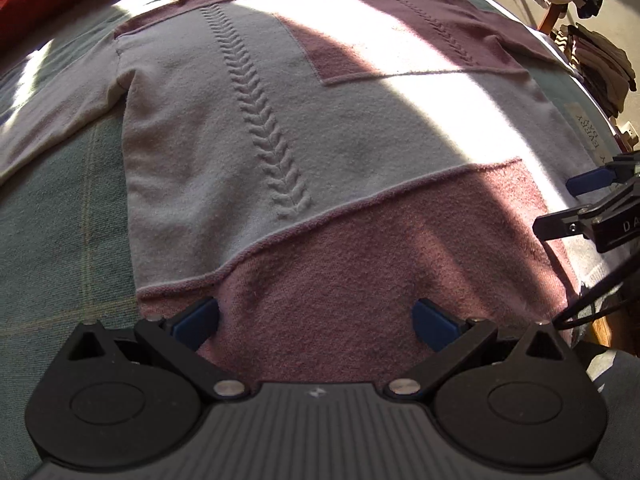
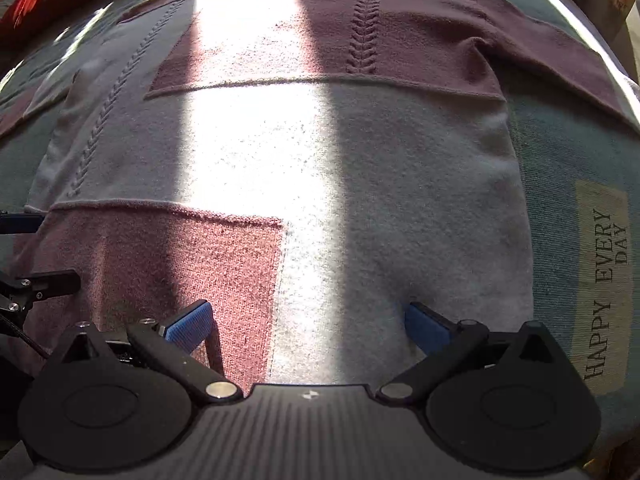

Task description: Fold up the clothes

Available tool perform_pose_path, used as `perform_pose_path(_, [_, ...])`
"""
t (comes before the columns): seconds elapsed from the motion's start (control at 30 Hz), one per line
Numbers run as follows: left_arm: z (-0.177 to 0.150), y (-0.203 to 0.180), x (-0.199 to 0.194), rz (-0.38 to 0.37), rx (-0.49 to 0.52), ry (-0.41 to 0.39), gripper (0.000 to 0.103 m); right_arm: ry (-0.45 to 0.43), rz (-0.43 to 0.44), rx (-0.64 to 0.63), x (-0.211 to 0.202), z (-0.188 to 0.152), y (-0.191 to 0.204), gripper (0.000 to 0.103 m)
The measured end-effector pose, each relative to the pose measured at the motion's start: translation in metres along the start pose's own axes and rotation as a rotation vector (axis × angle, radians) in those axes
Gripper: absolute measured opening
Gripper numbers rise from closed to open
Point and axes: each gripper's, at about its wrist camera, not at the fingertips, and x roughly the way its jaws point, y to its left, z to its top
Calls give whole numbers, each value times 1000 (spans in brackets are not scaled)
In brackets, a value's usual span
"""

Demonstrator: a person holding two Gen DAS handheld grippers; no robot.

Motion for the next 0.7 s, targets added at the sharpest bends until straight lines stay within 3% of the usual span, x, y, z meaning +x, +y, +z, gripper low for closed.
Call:
perform_pose_path(0.27, [-37, -15, -15, 9, 170, 69, 102, 13, -21, -40, 0, 3, 6, 103])
perform_pose_path(0.4, [-36, -9, -29, -30, 194, 7, 102, -54, -33, -118, -8, 9, 15, 103])
perform_pose_path(0.5, [-37, -8, -28, -75, 160, 25, 102, 4, -61, -110, 4, 7, 12, 103])
perform_pose_path(0.7, [-42, -5, -24, -163, 80, 90, 102, 29, -44, -67, 1, 3, 2, 103])
